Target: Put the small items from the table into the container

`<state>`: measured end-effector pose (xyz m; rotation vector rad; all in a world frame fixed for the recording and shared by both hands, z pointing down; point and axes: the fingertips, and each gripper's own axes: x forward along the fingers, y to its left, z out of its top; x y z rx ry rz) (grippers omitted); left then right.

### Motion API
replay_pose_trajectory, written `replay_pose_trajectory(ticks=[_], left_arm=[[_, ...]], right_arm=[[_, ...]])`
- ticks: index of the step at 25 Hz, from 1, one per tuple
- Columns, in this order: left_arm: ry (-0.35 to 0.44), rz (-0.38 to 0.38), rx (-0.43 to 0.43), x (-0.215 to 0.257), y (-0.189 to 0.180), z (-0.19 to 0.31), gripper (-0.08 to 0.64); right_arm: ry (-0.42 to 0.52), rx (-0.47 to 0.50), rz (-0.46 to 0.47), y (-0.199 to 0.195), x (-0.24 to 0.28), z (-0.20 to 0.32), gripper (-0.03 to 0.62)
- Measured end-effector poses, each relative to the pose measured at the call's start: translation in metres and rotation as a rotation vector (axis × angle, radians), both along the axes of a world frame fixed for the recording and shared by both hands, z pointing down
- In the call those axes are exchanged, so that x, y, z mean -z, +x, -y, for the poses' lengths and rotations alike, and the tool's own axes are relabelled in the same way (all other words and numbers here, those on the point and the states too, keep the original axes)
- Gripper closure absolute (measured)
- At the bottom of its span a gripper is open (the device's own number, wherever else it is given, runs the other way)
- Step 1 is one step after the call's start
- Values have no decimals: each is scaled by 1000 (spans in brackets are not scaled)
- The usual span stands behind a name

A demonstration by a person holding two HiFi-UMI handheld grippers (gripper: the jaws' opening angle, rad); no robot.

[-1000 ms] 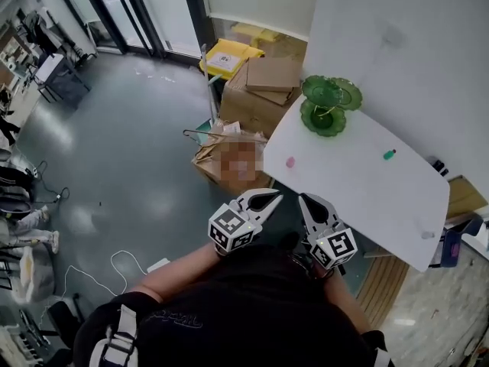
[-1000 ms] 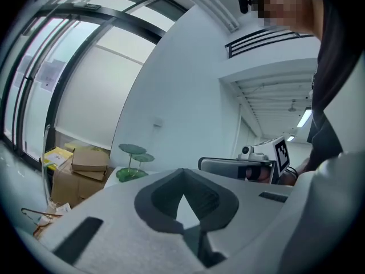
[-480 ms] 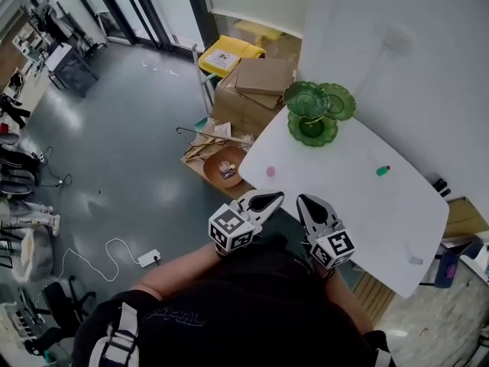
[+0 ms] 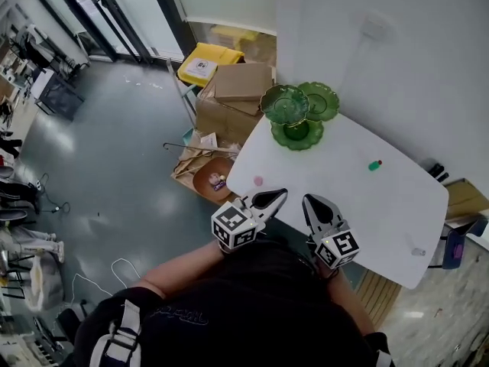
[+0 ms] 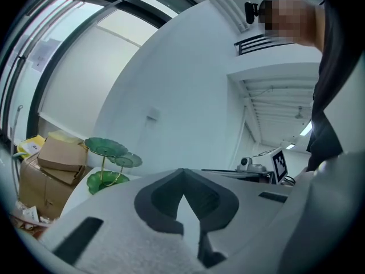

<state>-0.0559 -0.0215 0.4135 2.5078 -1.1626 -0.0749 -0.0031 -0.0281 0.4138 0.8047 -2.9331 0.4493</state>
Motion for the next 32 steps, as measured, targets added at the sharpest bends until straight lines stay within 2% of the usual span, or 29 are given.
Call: replay_pose_trajectory(ticks=[5, 10, 15, 19, 23, 32], left_arm=[[11, -6, -103, 4, -3, 32, 556], [98, 89, -195, 15, -30, 57, 556], [94, 62, -266, 18, -65, 77, 557], [79, 56, -294, 12, -93, 86, 556], [25, -23, -291, 10, -113, 96, 555], [33, 2, -321, 4, -130, 104, 556]], right_arm=[[17, -102, -6, -4, 7, 29, 575], [26, -158, -23, -39, 11, 49, 575], [49, -193, -44, -84, 18, 60, 575], [24, -218, -50, -113, 11, 64, 575], [17, -208, -71, -132, 6, 66, 575], [26, -177, -106, -160, 2, 77, 575]])
